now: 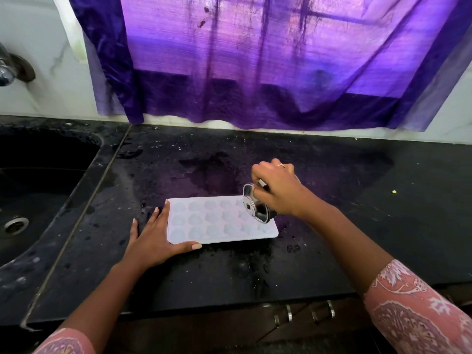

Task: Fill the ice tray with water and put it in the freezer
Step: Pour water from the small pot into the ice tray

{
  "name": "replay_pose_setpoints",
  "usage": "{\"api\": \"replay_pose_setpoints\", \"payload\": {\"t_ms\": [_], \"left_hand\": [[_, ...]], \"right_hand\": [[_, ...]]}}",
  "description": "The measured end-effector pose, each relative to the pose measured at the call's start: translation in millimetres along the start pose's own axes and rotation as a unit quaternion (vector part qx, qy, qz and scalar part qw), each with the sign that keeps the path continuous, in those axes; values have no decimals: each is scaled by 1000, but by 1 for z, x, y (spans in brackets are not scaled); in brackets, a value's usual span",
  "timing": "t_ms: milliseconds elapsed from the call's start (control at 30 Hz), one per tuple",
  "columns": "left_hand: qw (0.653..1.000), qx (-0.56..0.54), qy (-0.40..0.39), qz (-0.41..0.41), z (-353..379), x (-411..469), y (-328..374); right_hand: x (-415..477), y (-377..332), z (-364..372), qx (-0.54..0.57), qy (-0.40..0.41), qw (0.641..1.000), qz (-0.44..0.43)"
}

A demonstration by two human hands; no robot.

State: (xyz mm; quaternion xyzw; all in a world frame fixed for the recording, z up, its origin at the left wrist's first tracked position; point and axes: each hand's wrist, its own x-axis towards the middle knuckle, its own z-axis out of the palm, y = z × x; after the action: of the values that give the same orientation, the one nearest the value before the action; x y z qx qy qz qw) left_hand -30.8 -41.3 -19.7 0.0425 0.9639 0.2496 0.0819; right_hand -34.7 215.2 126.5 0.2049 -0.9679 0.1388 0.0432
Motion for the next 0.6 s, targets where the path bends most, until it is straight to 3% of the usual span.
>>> {"api": "replay_pose_setpoints", "payload": {"t_ms": [600], "left_hand": [[1000,-2,2,2,-1,0,1]], "right_hand": [[-13,26,6,79,2,990,116]]}}
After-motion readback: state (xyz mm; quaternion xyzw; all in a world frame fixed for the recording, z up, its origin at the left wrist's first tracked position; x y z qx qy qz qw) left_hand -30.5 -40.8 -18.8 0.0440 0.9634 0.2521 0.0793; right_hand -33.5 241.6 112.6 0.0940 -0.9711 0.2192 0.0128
